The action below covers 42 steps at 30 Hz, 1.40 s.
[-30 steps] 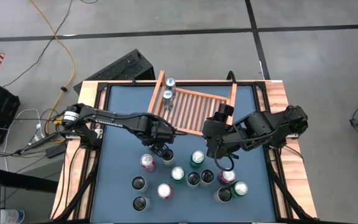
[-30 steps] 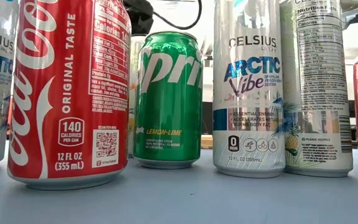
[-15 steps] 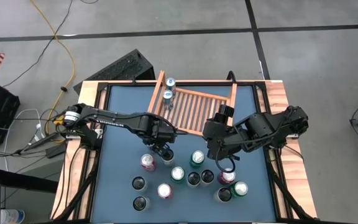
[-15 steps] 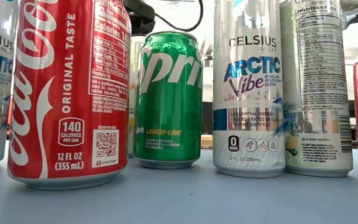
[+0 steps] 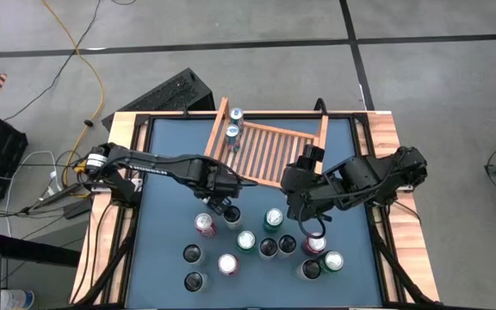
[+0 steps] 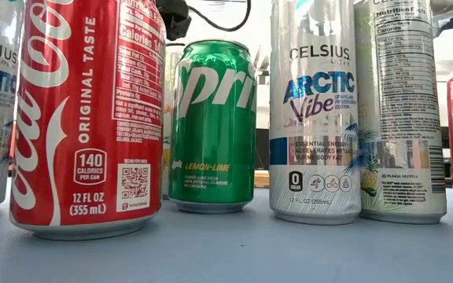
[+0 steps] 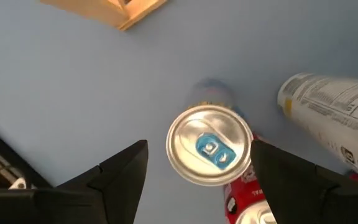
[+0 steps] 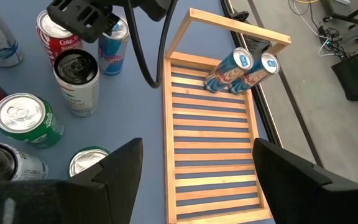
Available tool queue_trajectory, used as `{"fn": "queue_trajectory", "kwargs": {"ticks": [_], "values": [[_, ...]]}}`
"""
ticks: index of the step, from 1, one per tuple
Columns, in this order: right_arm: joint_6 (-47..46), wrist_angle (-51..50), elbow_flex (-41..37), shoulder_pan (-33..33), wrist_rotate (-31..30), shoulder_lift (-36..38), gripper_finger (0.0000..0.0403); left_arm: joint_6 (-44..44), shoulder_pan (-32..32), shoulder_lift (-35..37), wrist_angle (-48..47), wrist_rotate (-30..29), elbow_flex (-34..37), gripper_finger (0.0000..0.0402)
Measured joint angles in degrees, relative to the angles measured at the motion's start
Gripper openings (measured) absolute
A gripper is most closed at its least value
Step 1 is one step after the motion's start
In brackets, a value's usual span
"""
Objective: Place canned beverage on shelf
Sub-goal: Put the blue soda can on the shelf
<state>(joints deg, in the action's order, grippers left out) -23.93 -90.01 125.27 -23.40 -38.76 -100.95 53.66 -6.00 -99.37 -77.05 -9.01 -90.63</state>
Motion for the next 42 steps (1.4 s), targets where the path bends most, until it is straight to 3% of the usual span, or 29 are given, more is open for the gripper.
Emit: {"fn": "queue_trajectory", "kwargs": {"ticks": [28, 42], "values": [[-0.05, -0.01, 0.02, 0.28, -0.11, 0.0, 0.0291, -3.8, 1.25, 0.4, 2.89, 4.2, 1.88, 0.0273], [-0.08, 0.01, 0.01, 0.28, -0.11, 0.0, 0.0291, -3.21, 1.53, 2.4, 1.54, 3.15, 0.51, 0.0273]]}}
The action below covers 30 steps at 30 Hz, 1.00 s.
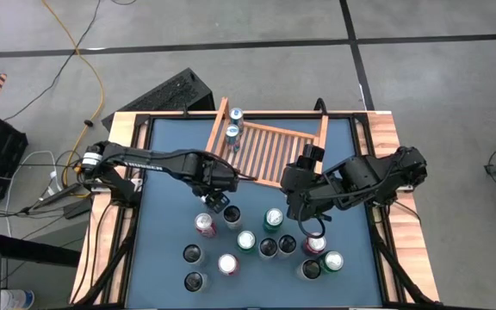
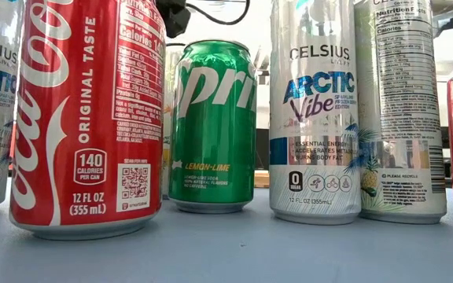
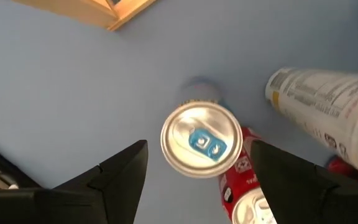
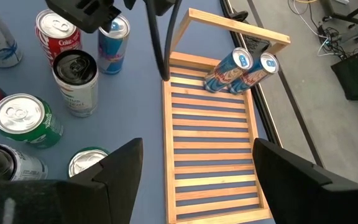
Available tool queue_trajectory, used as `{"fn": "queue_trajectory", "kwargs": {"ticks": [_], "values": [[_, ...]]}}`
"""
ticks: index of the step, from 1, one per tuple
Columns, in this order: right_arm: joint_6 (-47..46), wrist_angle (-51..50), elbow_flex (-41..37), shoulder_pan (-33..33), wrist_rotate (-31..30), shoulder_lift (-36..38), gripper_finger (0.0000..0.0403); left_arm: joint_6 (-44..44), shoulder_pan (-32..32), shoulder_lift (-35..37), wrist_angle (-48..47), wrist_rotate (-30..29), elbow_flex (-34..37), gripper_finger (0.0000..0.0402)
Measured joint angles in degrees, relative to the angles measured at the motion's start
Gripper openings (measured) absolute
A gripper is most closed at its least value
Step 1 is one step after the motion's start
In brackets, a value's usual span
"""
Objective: Place canned beverage on shelf
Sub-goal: Put the blue soda can on the shelf
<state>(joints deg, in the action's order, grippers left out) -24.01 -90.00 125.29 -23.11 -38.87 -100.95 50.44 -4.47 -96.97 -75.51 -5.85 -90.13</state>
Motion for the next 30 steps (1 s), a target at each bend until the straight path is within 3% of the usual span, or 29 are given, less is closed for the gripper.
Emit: {"fn": "queue_trajectory", "kwargs": {"ticks": [30], "values": [[0.5, -0.01, -0.01, 0.0, 0.02, 0.0, 0.0291, -0.45, -0.15, -0.62, 2.23, 0.52, 2.04, 0.0273]]}}
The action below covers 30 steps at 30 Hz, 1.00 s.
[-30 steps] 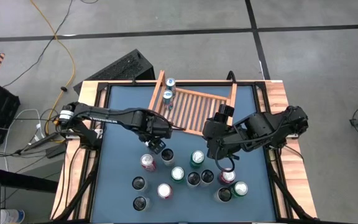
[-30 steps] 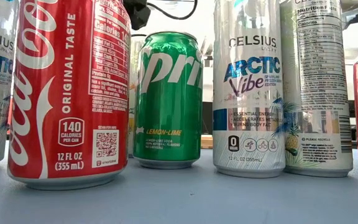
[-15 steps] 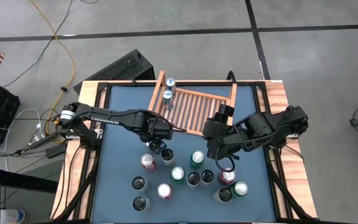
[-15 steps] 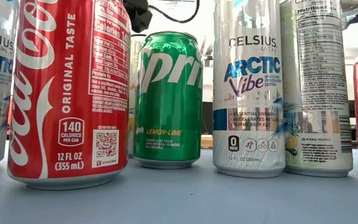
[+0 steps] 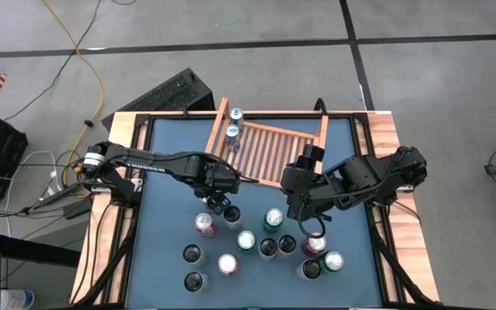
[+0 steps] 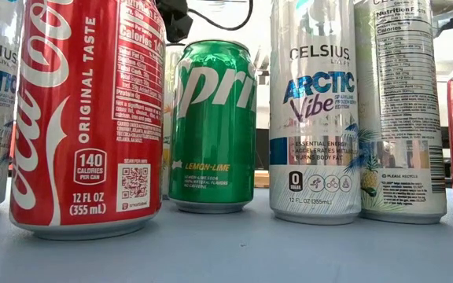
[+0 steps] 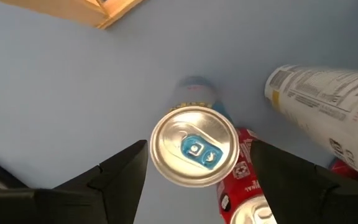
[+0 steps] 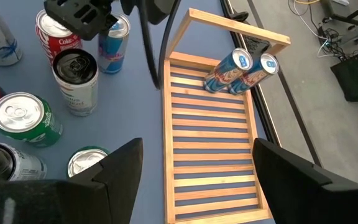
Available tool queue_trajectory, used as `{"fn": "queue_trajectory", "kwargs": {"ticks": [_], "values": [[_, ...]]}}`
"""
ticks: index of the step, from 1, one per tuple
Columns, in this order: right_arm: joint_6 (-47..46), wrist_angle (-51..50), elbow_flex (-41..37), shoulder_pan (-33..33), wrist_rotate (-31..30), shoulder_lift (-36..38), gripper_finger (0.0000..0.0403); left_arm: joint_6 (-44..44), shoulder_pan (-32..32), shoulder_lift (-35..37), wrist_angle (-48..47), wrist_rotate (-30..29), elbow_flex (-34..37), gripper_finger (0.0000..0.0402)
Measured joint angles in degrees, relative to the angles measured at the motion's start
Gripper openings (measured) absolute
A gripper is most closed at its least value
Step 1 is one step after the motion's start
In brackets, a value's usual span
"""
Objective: Place canned beverage on shelf
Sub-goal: Put the blue soda can on the shelf
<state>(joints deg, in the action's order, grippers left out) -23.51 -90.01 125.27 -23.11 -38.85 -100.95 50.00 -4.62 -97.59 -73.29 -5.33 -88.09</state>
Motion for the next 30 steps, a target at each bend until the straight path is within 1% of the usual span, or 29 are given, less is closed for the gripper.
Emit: {"fn": "queue_trajectory", "kwargs": {"ticks": [2, 5, 8, 25, 27, 30], "values": [[0.0, 0.01, 0.02, 0.0, 0.0, 0.0, 0.0291, -0.04, 0.0, -0.04, -0.01, 0.57, 1.07, 0.0273], [0.0, 0.0, 0.0, 0.0, 0.01, 0.0, 0.0291, -0.04, 0.02, 0.0, 2.09, 3.53, 3.56, 0.0273], [0.0, -0.01, 0.02, 0.0, 0.0, 0.0, 0.0291, 0.11, -0.04, -0.1, 4.15, 3.58, 4.83, 0.0273], [0.06, -0.01, 0.01, 0.0, -0.05, 0.0, 0.0291, -2.35, 0.26, -0.06, 4.23, 3.49, 3.56, 0.0272], [0.07, -0.01, 0.0, 0.0, -0.07, 0.0, 0.0291, -2.43, 0.54, -0.06, 3.94, 3.66, 3.56, 0.0266], [0.07, -0.01, 0.0, 0.0, -0.07, 0.0, 0.0291, -3.22, 0.89, -0.04, 3.6, 3.57, 3.56, 0.0244]]}}
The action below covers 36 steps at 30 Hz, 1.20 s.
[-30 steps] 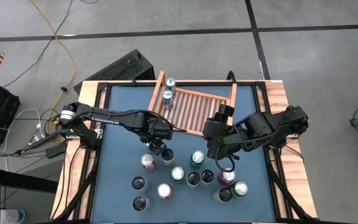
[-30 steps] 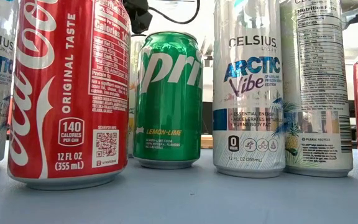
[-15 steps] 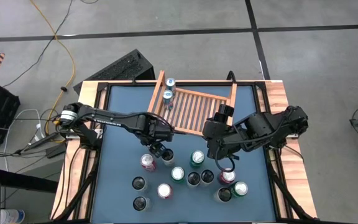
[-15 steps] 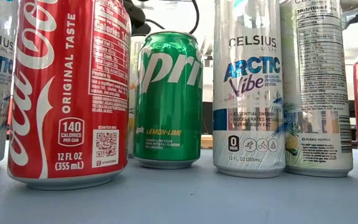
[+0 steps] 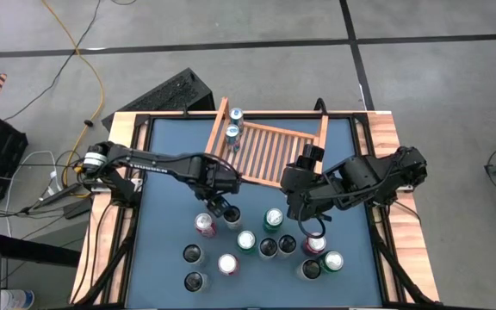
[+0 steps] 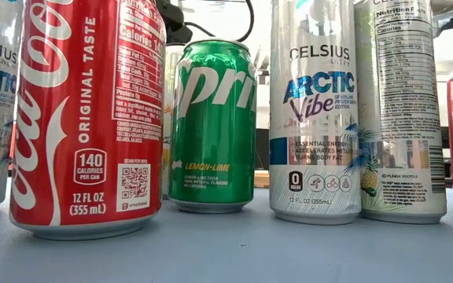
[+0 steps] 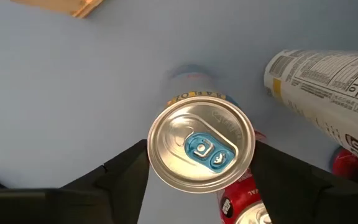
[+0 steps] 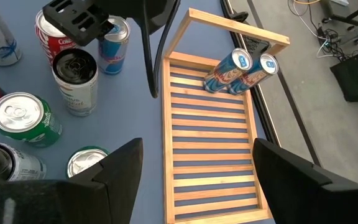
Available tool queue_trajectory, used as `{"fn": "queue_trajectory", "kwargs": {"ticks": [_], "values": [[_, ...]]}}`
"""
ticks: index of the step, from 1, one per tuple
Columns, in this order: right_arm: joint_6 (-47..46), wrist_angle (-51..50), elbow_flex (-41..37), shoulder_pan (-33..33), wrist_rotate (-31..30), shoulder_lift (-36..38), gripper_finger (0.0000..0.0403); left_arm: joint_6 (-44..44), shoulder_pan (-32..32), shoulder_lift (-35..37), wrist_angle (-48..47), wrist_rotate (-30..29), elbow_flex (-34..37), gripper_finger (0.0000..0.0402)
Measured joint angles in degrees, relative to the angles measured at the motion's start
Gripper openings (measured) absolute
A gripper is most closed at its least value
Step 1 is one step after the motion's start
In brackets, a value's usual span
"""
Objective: Place canned beverage on shelf
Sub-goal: Put the blue soda can on the shelf
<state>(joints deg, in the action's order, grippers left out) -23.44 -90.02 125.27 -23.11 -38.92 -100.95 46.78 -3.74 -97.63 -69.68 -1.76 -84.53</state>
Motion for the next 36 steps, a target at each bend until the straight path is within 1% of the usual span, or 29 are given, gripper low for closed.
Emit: {"fn": "queue_trajectory", "kwargs": {"ticks": [3, 4, 10, 15, 17, 22, 27, 31, 36], "values": [[0.0, 0.0, 0.0, 0.0, -0.02, 0.0, 0.0291, -1.84, 0.1, 0.05, 0.15, -0.03, -0.01, 0.0221], [0.02, 0.0, 0.02, 0.0, -0.02, 0.0, 0.0291, -2.31, 0.1, 0.05, 0.17, -0.05, -0.02, 0.0219], [0.0, 0.0, 0.01, 0.0, -0.04, 0.0, 0.0291, -5.2, 0.1, 0.05, 0.21, -0.42, -0.02, 0.0219], [0.0, 0.02, 0.02, 0.0, -0.07, 0.0, 0.0291, -11.81, 0.1, 0.64, -0.25, 1.92, -0.16, 0.0219], [-0.01, 0.0, 0.0, 0.0, -0.09, 0.0, 0.0291, -14.89, 0.08, 0.64, -1.95, 2.87, -1.55, 0.0219], [-0.04, 0.01, 0.02, 0.0, -0.18, 0.0, 0.0291, -24.9, 0.45, 0.7, -3.35, 2.82, -5.83, 0.0219], [-0.06, 0.0, 0.02, 0.7, -0.24, -0.47, 0.0291, -36.85, 2.51, 0.75, -4.74, 2.62, -9.79, 0.0219], [-0.07, 0.02, 0.04, 1.31, -0.22, -0.97, 0.0291, -46.43, 5.18, 0.7, -6.35, 2.54, -12.39, 0.0219], [-0.07, 0.1, -0.07, 2.18, -0.01, -1.75, 0.0291, -58.81, 9.64, 0.68, -6.7, 2.43, -13.78, 0.022]]}}
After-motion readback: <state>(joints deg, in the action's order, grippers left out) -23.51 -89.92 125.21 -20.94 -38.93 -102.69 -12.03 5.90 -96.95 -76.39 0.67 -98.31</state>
